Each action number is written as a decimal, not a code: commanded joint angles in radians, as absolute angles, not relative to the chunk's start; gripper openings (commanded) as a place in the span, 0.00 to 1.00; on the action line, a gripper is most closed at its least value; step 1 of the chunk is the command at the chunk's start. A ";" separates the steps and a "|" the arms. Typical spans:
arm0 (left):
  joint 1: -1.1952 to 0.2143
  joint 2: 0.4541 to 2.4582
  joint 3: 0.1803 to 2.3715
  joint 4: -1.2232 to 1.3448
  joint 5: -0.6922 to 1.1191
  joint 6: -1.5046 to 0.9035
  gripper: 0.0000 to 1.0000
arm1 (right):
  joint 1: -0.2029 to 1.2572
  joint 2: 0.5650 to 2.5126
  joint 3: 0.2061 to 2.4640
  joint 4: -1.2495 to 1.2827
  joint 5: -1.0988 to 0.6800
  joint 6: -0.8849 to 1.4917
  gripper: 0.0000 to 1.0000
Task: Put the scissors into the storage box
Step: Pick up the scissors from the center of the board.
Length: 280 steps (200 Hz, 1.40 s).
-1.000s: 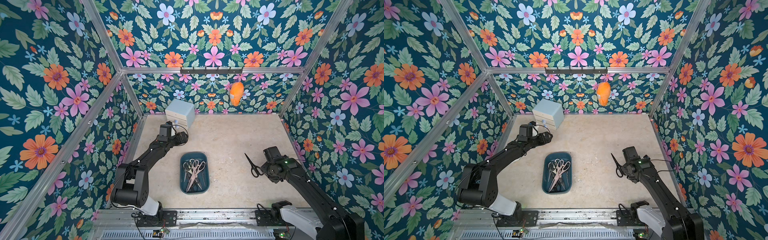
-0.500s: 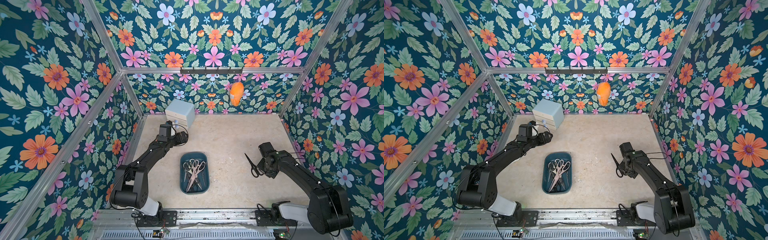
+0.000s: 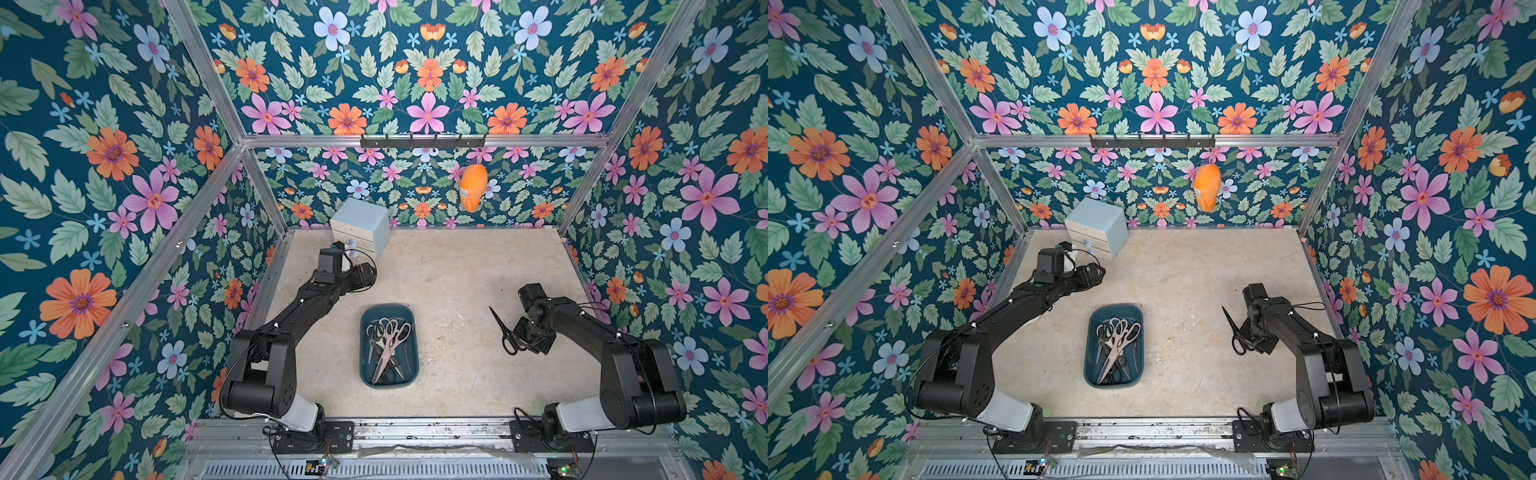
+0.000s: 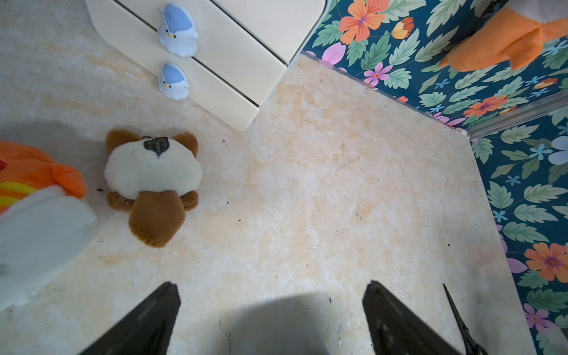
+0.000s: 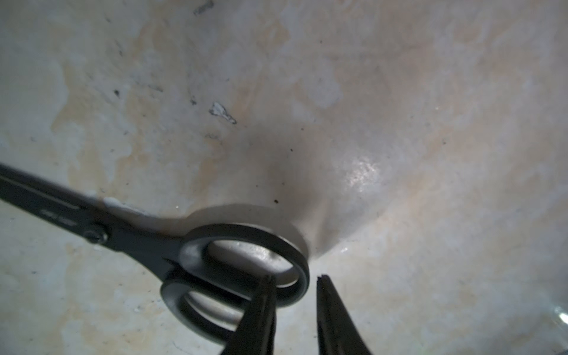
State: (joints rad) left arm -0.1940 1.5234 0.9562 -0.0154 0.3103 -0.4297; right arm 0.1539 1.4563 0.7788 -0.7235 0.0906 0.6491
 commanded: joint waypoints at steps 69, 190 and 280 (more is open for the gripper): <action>-0.193 1.518 0.962 -0.010 0.298 -0.414 0.98 | 0.143 1.533 0.777 -0.705 0.107 0.635 0.25; -0.193 1.514 0.962 -0.009 0.293 -0.416 0.98 | 0.141 1.583 0.752 -0.538 -0.120 0.694 0.11; -0.193 1.514 0.963 -0.009 0.288 -0.416 0.98 | 0.141 1.461 0.801 -0.630 -0.072 0.667 0.00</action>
